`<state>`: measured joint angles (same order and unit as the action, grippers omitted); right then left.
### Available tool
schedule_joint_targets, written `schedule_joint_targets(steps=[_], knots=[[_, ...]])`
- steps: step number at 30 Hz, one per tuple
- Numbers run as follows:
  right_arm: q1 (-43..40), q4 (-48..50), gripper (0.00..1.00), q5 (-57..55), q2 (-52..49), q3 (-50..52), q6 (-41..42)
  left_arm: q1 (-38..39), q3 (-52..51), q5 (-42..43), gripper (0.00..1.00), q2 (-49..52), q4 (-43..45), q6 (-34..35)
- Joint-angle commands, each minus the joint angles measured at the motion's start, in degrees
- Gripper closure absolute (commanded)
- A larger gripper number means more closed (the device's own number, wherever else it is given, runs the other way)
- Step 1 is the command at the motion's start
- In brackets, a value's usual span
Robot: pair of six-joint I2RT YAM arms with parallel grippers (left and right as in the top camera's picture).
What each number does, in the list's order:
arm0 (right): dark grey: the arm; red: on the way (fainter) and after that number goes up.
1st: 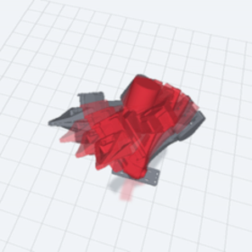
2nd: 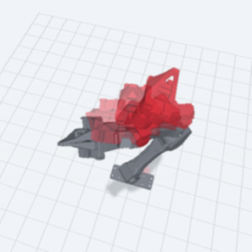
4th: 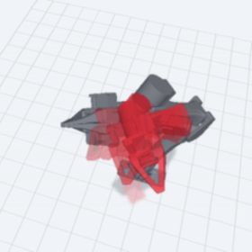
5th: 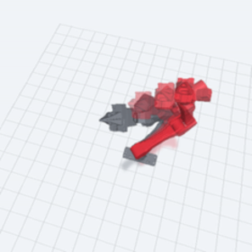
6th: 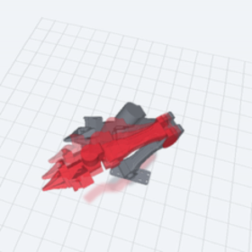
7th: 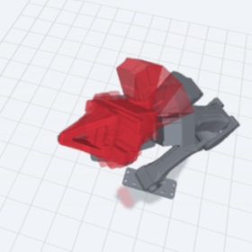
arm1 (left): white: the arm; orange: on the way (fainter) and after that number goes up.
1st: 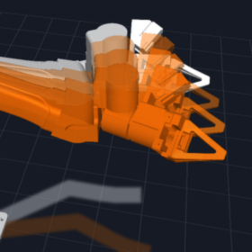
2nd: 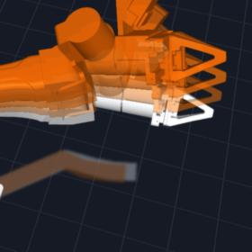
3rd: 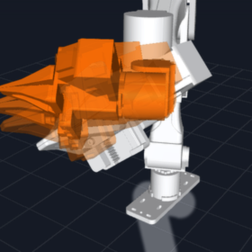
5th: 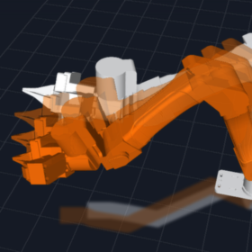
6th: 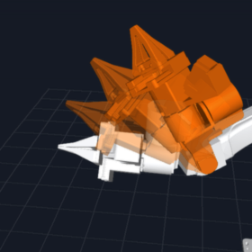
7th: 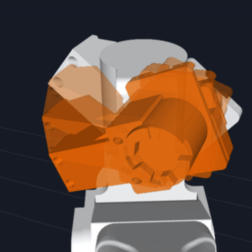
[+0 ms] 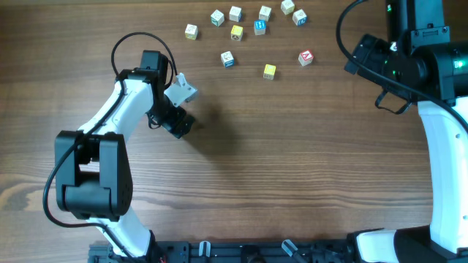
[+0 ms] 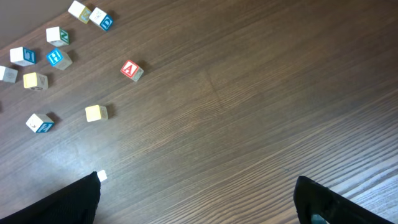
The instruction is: Form a tower
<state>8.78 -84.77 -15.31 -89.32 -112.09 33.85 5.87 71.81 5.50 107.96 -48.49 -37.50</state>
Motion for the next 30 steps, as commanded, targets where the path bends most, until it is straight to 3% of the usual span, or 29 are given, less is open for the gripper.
schedule_joint_targets(steps=[1, 26, 30], knots=[[-0.28, 0.17, 0.00, -1.16, -0.61, 0.20, 0.68, -0.52, -0.37, 0.92, 0.00, 0.81, 0.31, -1.07], [-0.28, 0.15, 0.00, -1.16, -0.59, 0.20, 0.70, -0.52, -0.37, 0.92, 0.00, 0.81, 0.33, -1.09], [-0.28, 0.17, 0.00, -1.16, -0.59, 0.20, 0.70, -0.52, -0.37, 0.92, 0.06, 0.81, 0.28, -2.45]])
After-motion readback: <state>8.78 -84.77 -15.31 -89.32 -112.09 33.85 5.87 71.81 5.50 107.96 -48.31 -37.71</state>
